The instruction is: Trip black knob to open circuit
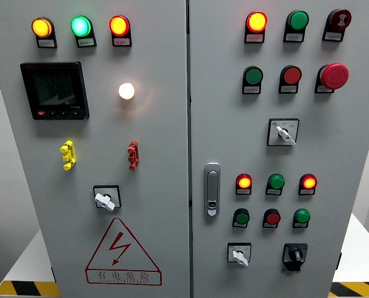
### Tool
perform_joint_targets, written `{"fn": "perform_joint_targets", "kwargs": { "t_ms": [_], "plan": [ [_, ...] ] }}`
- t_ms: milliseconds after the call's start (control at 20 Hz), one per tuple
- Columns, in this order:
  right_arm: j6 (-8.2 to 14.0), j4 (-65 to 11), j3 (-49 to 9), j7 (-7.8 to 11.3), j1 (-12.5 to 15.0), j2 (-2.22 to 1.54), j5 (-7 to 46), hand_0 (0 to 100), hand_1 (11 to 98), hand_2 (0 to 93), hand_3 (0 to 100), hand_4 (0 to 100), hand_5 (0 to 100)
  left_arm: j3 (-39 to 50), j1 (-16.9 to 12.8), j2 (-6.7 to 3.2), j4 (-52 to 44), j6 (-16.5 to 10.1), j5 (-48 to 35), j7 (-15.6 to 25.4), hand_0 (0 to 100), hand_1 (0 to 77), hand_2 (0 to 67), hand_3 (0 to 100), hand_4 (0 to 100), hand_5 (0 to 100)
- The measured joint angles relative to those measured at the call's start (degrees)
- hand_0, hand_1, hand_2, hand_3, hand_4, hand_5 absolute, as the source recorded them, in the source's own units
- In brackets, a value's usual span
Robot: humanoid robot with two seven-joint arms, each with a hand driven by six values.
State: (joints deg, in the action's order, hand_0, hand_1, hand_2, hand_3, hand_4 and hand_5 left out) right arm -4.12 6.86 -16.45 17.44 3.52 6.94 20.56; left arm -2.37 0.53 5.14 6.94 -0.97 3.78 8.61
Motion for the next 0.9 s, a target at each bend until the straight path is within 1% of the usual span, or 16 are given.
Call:
{"fn": "perform_joint_targets", "kwargs": {
  "t_ms": [300, 400, 600, 650, 700, 900],
  "plan": [
    [0.21, -0.34, 1.13, -1.06, -0.17, 0.00, 0.00, 74, 32.8, 4.7, 11, 7, 13, 0.00, 0.00, -0.01, 0.00, 0.00, 0.00, 0.00, 0, 3.0, 13.0, 21, 7, 1],
    [0.47, -0.52, 1.14, -1.34, -0.60, -0.07, 0.09, 74, 32.9, 4.7, 11, 7, 12, 0.00, 0.00, -0.03, 0.00, 0.00, 0.00, 0.00, 0, 3.0, 12.9, 21, 7, 1],
    [0.77, -1.22, -0.23, -1.50, -1.98, -0.09, 1.65, 73, 33.6, 4.6, 10, 7, 12, 0.00, 0.00, -0.04, 0.00, 0.00, 0.00, 0.00, 0, 3.0, 12.9, 21, 7, 1],
    [0.78, -1.48, -1.81, -1.66, -2.26, -0.10, 3.27, 73, 33.6, 4.6, 10, 7, 12, 0.00, 0.00, -0.03, 0.00, 0.00, 0.00, 0.00, 0, 3.0, 12.9, 21, 7, 1],
    [0.78, -1.66, -4.62, -2.13, -2.42, -0.09, 6.36, 73, 33.7, 4.6, 10, 7, 12, 0.00, 0.00, 0.00, 0.00, 0.00, 0.00, 0.00, 0, 3.0, 12.9, 21, 7, 1],
    [0.43, -1.93, -20.06, -4.82, -2.56, -0.02, 23.89, 73, 33.9, 4.5, 10, 7, 11, 0.00, 0.00, 0.00, 0.00, 0.00, 0.00, 0.00, 0, 3.0, 12.9, 21, 7, 1]
  ]
}}
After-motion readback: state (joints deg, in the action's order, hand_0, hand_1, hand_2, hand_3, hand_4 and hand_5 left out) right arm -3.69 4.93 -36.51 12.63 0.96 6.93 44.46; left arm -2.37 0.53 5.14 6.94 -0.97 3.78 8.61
